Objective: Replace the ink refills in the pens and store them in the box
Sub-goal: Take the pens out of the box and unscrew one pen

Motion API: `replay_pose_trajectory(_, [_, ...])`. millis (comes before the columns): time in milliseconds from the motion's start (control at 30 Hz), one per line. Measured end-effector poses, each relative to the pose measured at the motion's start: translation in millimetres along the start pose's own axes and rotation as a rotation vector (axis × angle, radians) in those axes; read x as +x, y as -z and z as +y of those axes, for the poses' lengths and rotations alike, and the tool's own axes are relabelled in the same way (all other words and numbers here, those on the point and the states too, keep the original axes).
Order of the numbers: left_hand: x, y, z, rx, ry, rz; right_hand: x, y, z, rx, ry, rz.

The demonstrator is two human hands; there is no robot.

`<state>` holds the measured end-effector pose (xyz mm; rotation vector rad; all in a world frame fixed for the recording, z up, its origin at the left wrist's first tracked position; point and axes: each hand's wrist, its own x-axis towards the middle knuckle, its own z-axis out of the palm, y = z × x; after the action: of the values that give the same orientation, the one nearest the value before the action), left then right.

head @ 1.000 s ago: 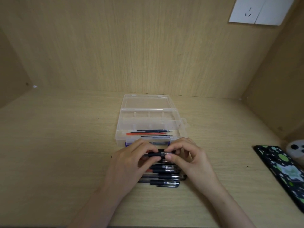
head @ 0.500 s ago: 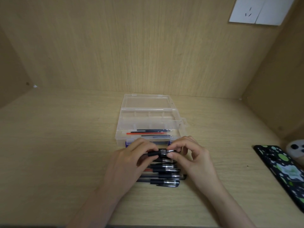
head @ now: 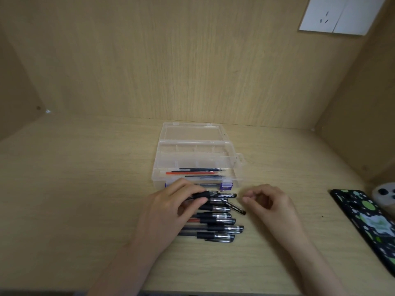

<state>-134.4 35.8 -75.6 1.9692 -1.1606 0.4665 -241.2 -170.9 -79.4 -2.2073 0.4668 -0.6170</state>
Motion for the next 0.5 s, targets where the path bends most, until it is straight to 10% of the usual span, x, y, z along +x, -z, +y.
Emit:
replay_pose_trajectory(200, [0,0,2,0.024,-0.022,-0.016,-1,-9,1,-0.161,0.105,-0.042])
replay_pose_trajectory(500, [0,0,1,-0.023,-0.039,-0.011,-5,0,-11,0.268,-0.045,-0.001])
